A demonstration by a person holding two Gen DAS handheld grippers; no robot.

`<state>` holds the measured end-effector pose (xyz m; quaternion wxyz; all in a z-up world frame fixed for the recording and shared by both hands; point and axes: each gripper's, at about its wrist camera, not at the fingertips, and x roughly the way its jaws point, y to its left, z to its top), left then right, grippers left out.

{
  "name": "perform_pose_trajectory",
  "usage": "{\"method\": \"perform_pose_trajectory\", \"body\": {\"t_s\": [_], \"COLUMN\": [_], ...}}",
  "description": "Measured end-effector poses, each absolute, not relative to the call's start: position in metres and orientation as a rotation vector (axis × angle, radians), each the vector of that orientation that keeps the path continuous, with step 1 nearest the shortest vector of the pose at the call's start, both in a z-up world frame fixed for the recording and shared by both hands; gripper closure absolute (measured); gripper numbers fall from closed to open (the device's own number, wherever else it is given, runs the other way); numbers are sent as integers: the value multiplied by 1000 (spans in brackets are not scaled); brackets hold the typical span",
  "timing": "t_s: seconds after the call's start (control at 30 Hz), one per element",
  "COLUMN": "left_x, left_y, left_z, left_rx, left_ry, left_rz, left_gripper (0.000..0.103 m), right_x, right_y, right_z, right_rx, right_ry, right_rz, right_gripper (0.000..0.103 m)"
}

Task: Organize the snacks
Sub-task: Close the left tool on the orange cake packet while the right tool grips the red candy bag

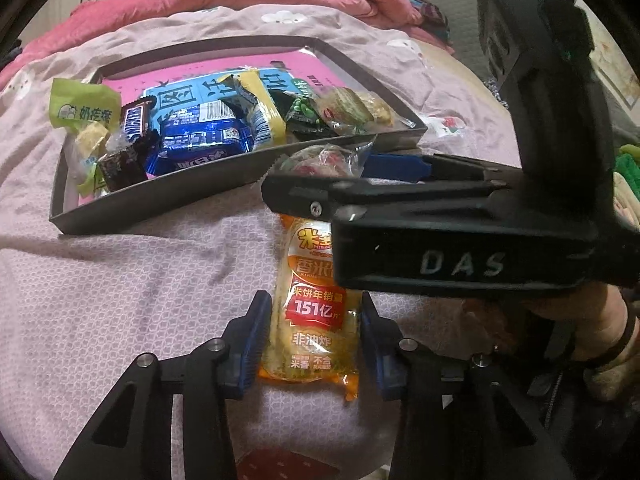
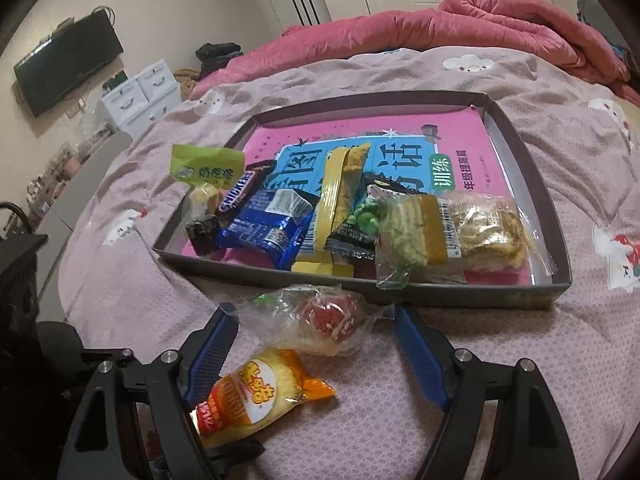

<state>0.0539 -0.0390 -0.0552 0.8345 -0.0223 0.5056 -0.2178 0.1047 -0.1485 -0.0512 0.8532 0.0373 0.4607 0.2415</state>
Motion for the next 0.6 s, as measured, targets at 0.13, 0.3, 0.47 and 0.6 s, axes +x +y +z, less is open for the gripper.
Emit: {"method": "perform_pose_trajectory", "body": {"t_s": [0.13, 0.3, 0.47, 0.6], "left_x": [55, 54, 52, 50], "left_y": [-37, -34, -33, -27], "left_z": [-56, -51, -45, -33], "left_rx": [-56, -57, -56, -63], "left_ry": [1070, 1052, 1039, 1002], "left_rz": [-458, -459, -462, -451], "left_gripper": [64, 66, 66, 66], "right_x": [104, 99, 96, 89], "right_y": [-146, -146, -155, -171], "right_z": [-51, -45, -38, -20], "right_rx": [62, 56, 121, 201], "right_ry": [949, 930, 921, 860], "right_rz": [504, 535, 549, 564], "right_gripper": [29, 43, 44, 44]}}
